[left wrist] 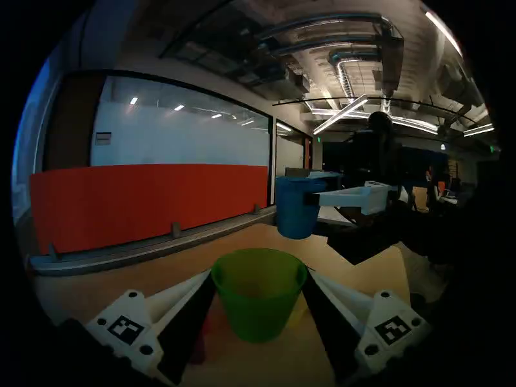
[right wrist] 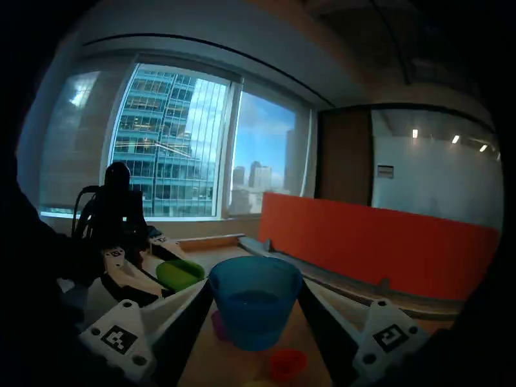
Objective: Pour water
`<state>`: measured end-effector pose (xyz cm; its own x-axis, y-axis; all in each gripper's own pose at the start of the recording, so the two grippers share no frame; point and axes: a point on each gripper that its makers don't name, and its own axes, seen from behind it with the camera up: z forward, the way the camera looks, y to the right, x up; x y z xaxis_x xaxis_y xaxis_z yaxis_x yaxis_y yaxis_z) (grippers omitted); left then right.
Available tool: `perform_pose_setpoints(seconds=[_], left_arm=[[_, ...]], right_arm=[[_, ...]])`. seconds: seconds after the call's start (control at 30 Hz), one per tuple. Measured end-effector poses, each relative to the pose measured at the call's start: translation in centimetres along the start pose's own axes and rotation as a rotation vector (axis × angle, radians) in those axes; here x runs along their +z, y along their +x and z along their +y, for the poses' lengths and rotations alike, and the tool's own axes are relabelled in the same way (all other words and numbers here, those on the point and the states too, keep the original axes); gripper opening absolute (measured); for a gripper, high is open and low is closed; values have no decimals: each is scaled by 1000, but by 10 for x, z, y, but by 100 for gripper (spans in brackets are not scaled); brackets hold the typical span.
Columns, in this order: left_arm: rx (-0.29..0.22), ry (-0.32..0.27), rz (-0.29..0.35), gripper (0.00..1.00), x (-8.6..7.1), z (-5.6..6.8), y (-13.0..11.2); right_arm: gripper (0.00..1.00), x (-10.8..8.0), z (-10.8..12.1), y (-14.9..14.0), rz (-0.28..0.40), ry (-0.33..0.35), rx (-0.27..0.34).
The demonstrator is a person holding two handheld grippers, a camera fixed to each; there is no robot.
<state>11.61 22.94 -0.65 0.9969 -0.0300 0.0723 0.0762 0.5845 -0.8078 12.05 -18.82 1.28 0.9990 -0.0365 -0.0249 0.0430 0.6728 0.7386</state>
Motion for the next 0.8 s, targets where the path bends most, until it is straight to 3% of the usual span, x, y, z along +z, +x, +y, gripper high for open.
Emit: perform_pose_setpoints(seconds=[0.37,0.8], left_arm=[[15,-15,5,89,2,6,5],[21,-31,6,89,2,14,5]], right_arm=[[91,-4,2,16,24,10,15],[91,-2,-3,28,21,25,-49]])
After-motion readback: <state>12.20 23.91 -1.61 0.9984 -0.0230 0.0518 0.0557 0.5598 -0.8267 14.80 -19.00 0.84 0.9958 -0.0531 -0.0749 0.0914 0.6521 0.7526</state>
